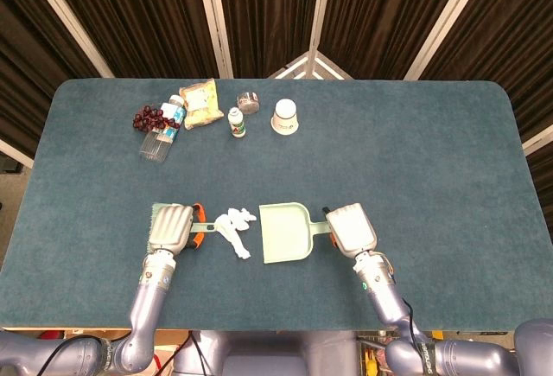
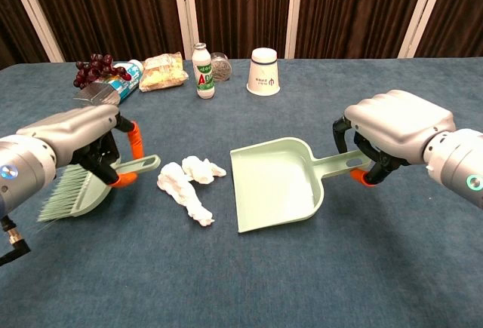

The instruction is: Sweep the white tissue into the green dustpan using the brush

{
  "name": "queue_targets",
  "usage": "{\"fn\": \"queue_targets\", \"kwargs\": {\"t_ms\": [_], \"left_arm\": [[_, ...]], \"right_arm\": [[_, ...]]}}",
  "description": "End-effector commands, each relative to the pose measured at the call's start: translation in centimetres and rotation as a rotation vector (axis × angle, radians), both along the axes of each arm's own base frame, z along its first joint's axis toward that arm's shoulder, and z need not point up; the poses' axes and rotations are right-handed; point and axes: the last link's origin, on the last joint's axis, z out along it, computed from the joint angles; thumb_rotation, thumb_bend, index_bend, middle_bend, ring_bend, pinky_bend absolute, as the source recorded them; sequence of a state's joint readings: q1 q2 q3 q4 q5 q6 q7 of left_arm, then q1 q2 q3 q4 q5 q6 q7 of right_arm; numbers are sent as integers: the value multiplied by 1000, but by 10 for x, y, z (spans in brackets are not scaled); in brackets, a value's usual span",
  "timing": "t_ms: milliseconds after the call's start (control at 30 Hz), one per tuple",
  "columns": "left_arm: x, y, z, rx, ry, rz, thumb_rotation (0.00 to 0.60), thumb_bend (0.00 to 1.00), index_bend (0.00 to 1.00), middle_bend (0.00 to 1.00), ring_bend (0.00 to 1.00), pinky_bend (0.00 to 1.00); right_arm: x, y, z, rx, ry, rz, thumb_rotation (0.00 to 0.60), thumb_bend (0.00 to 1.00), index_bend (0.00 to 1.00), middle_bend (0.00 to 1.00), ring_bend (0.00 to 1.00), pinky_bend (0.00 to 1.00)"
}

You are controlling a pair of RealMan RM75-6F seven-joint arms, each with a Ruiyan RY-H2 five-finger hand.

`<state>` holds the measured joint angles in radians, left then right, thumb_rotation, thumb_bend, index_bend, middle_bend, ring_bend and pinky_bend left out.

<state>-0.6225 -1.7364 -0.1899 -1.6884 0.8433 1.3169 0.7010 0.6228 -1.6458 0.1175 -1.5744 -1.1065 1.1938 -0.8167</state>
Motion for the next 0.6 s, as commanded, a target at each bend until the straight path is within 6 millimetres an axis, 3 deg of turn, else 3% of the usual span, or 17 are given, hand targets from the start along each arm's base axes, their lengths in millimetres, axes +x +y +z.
{"fn": "queue_targets", "kwargs": {"t_ms": [33, 600], "left_arm": [[9, -1, 3, 13, -32, -23, 600, 649, 742, 991, 976, 1000], [50, -11, -9, 33, -271, -54, 600, 657, 772, 1000, 993, 1000]], "right_arm": [[2, 0, 2, -4, -1, 5, 600, 383, 540, 806, 777, 838], [5, -2, 8, -18, 20, 10, 600, 384, 540, 806, 777, 838]]}}
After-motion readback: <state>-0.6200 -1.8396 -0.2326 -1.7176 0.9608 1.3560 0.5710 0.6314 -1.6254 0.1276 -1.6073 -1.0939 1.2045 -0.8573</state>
